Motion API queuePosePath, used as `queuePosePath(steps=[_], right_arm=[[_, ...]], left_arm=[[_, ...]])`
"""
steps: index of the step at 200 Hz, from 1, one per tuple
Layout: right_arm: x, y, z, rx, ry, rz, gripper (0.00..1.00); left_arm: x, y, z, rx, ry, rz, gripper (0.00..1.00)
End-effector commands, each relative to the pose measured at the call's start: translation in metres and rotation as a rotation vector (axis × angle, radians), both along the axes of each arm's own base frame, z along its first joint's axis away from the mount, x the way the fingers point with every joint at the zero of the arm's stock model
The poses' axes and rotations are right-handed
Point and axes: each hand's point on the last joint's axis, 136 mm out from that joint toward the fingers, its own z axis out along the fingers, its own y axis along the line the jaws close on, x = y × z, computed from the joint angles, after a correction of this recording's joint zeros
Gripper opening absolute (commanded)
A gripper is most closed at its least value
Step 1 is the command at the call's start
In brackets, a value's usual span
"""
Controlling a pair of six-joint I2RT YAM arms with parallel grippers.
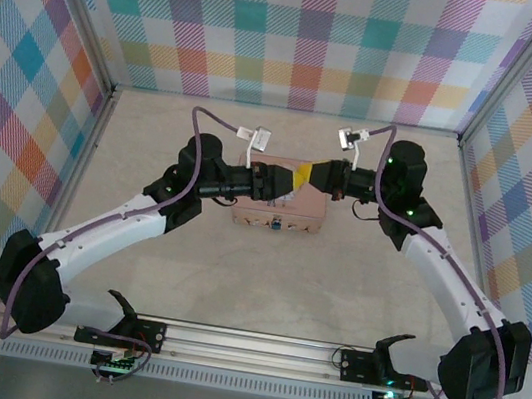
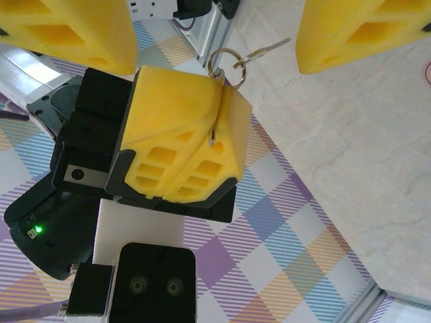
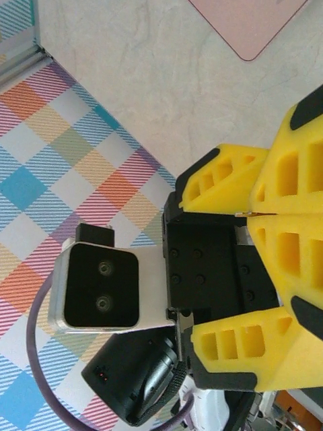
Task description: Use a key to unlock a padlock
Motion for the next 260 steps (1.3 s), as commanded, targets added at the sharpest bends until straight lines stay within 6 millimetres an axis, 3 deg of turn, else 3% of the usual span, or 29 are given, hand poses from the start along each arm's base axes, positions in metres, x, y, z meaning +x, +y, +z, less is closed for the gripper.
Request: queuePosePath(steps=[1,43,96,147,169,202,260], right_arm=[[-0.012,0.000,0.009,0.008,-0.075,0.067,0.02],[-0.031,0.001,0.007,0.008,-0.107,0.166,0.02],[-0.042,0.000,0.006,0.021,-0.118,0.227,0.03],[-0.047,0.000,0.006,0.025,-0.123,0.256,0.03],[-0.049,0.000,0.006,0.027,-0.126,0.267,0.04],[-0.051,0.000,0.006,0.029,-0.128,0.278,0.04],[-0.051,0.002,0.006,0.030,-0.127,0.281,0.05]], left_arm=[[-0.004,0.003,0.026,-0.038,-0.064,0.006,0.61],[-0.012,0.001,0.038,-0.046,-0.083,-0.052,0.36],[-0.018,0.002,0.047,-0.066,-0.098,-0.081,0.22],[-0.019,0.002,0.054,-0.090,-0.099,-0.087,0.20],[-0.016,0.004,0.055,-0.095,-0.097,-0.075,0.33],[-0.013,0.006,0.056,-0.103,-0.088,-0.061,0.37],[-0.015,0.005,0.057,-0.113,-0.090,-0.085,0.15]])
